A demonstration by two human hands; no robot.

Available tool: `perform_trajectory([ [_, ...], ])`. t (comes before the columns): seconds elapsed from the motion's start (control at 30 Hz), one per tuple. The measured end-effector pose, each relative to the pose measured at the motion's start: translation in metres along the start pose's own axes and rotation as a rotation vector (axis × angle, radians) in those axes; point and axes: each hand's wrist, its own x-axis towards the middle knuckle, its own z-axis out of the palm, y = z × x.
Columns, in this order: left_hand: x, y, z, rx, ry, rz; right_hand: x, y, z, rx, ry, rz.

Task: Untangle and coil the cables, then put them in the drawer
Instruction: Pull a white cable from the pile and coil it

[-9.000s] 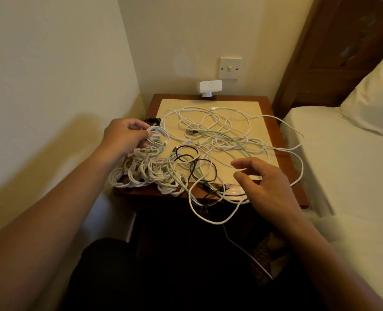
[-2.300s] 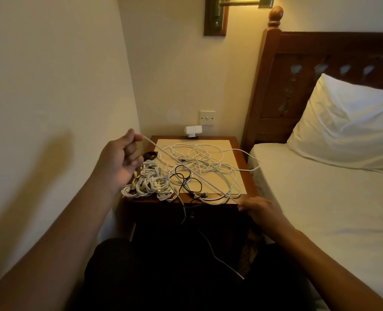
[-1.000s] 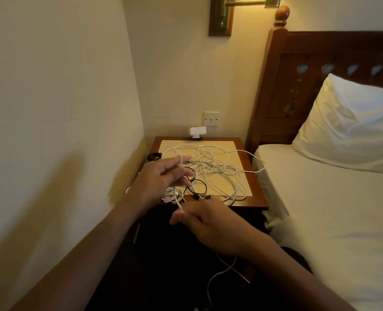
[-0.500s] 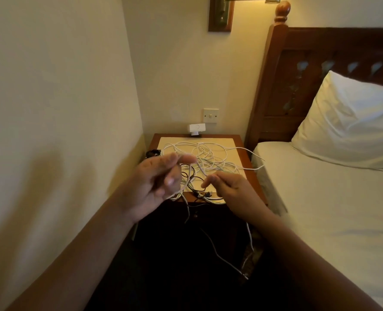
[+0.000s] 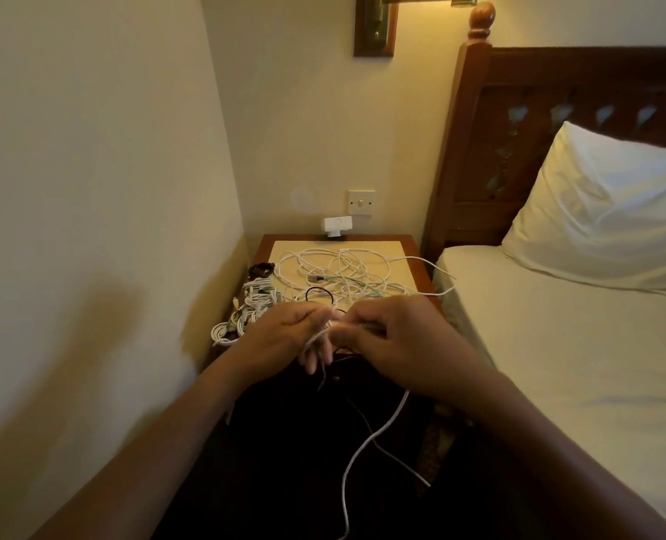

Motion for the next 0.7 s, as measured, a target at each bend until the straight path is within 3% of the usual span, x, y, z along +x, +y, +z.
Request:
perform_trajectory([
  [0.07,-0.014,-0.002,-0.003,-0.148,-0.141,-0.043,0.006,0.011,-0.013,0.057,0.148,0.014],
  [0.17,-0.033,-0.004,-0.011,-0.444,-0.17,-0.038,0.014,0.036,-0.016,0.092,0.298,0.037],
  [0.3,-0.035,0.01,-0.024,-0.793,-0.059,0.077,0.011,0.067,0.012,0.146,0.261,0.129],
  [0.43,-0.013,0.031,-0.017,-0.907,0.173,0.082,-0.002,0.064,0.052,0.202,0.093,0.142],
  [0.57,0.008,0.025,0.006,-0.766,0.3,0.051,-0.013,0.034,0.071,0.121,0.043,0.028],
  [0.63,0.012,0.019,0.015,-0.383,0.328,0.051,-0.013,0.022,0.061,0.067,0.034,0.01],
  [0.7,0.01,0.014,0.017,-0.033,0.224,0.063,-0.007,0.021,0.042,0.003,0.045,0.024],
])
